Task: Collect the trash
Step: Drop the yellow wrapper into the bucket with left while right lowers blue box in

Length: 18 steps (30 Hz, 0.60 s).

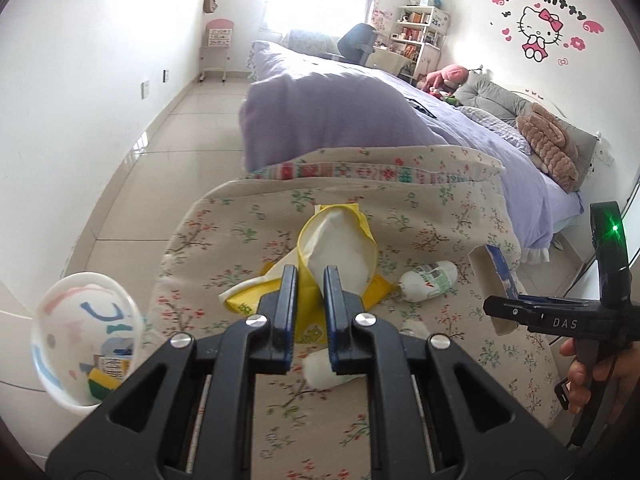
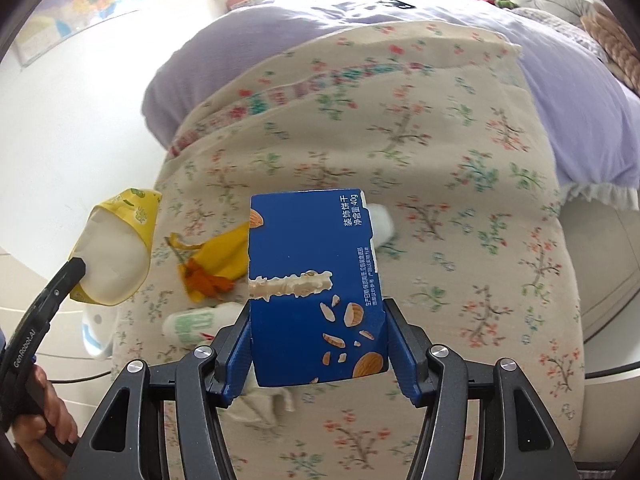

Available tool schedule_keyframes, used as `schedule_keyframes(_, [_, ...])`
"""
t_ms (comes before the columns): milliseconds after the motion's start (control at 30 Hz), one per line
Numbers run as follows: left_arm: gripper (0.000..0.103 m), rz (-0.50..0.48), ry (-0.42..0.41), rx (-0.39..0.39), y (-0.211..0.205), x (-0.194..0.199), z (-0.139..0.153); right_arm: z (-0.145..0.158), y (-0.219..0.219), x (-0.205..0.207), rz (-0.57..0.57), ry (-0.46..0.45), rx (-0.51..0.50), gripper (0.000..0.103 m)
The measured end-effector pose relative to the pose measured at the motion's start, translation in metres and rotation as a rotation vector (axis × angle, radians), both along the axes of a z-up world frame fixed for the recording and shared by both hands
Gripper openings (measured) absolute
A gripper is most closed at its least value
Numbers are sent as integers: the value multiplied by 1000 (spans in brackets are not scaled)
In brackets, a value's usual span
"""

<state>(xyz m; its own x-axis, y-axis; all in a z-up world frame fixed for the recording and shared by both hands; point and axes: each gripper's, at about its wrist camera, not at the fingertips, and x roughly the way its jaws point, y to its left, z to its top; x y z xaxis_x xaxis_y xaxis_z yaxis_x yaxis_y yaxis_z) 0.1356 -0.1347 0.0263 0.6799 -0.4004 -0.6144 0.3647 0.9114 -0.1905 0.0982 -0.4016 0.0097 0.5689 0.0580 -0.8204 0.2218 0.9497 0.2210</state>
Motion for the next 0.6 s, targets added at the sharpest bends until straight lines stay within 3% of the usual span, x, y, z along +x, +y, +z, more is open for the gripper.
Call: schedule_keyframes(600, [14, 158, 11, 55, 100, 0, -2, -2, 114, 40, 166, -21, 6, 60])
